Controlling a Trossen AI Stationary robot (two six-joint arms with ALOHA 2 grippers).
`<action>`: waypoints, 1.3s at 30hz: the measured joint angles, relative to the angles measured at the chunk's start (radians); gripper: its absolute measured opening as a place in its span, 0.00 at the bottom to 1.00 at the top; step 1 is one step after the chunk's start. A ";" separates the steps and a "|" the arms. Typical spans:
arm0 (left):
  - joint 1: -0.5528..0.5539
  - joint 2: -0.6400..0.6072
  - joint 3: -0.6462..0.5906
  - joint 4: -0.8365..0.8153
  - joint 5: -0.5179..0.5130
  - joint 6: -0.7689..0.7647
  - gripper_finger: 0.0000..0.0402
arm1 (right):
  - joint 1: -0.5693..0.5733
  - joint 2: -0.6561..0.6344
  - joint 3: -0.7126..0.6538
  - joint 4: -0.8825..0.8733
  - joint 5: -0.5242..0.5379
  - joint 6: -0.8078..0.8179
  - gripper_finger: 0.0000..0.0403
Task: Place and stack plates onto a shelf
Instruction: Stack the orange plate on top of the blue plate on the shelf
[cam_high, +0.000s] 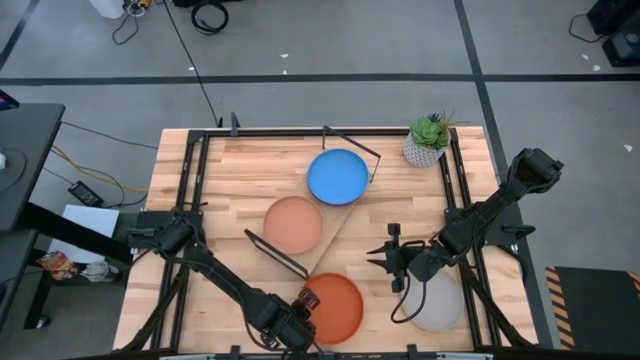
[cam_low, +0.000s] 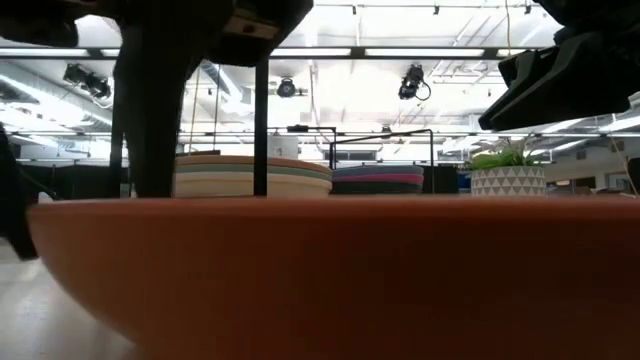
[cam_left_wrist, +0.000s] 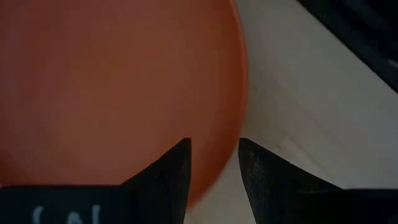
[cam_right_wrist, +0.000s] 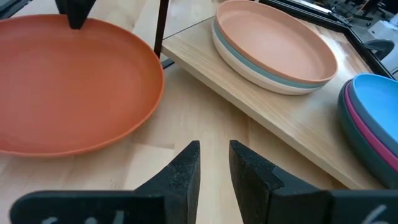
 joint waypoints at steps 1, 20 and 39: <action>0.000 0.003 -0.003 0.011 -0.001 0.006 0.35 | 0.000 0.000 0.000 0.000 -0.001 0.000 0.23; 0.048 0.017 -0.006 0.144 -0.046 0.132 0.10 | 0.013 0.000 0.000 -0.008 -0.182 -0.017 0.23; 0.085 -0.032 -0.006 0.221 -0.040 0.091 0.29 | 0.085 0.171 0.176 -0.215 -0.370 -0.072 0.31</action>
